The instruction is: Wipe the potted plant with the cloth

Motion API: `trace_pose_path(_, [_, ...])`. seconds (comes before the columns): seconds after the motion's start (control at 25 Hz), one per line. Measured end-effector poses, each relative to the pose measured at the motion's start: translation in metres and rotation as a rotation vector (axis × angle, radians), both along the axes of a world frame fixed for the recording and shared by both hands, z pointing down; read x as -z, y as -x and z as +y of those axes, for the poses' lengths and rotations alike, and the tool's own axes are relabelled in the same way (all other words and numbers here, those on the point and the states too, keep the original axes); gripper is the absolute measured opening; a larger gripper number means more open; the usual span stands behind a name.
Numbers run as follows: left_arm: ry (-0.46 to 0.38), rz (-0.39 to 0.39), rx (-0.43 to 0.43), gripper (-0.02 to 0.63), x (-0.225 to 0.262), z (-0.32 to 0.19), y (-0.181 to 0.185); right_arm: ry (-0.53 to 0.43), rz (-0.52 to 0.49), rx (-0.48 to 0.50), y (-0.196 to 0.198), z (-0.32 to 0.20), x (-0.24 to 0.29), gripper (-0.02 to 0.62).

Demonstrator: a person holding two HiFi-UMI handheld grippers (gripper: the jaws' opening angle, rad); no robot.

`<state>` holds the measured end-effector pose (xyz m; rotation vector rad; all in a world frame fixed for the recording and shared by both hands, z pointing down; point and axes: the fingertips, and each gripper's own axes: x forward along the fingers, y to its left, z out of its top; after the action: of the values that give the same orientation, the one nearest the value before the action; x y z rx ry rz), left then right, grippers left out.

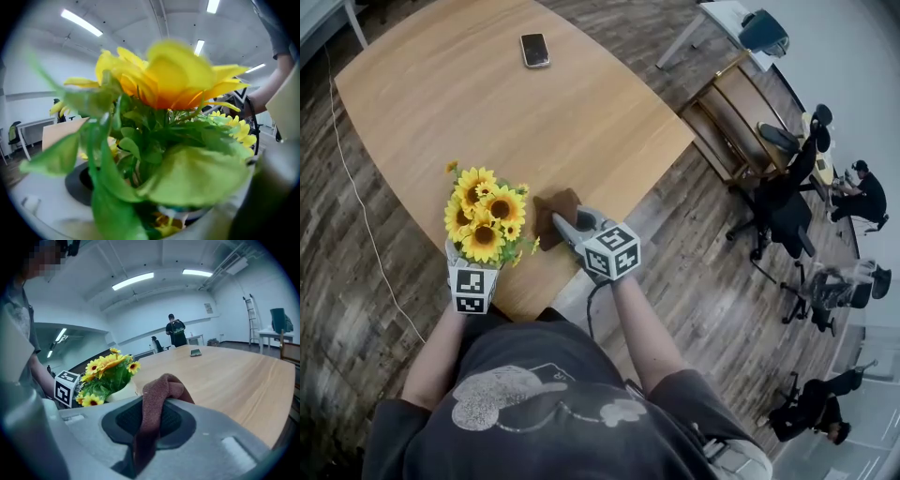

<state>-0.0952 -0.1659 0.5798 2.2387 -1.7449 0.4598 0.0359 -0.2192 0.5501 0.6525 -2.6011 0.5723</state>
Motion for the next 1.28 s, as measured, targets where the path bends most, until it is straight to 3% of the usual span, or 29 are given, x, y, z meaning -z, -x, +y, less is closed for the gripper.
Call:
trace_pose_path(0.32, [0.007, -0.005, -0.141, 0.561, 0.001, 0.004, -0.004, -0.052, -0.011, 0.197, 0.078, -0.03, 0.013, 0.048])
trace_pose_path(0.6, [0.004, 0.011, -0.273, 0.561, 0.0, 0.009, -0.011, 0.032, -0.026, 0.35, 0.119, -0.018, -0.007, 0.048])
trace_pose_path(0.88, [-0.007, 0.006, -0.357, 0.561, -0.001, 0.016, -0.013, 0.155, -0.091, 0.354, 0.114, -0.006, -0.015, 0.048])
trace_pose_path(1.28, [-0.009, 0.004, -0.468, 0.561, 0.003, 0.009, -0.037, 0.19, -0.091, 0.297, 0.052, 0.023, -0.019, 0.048])
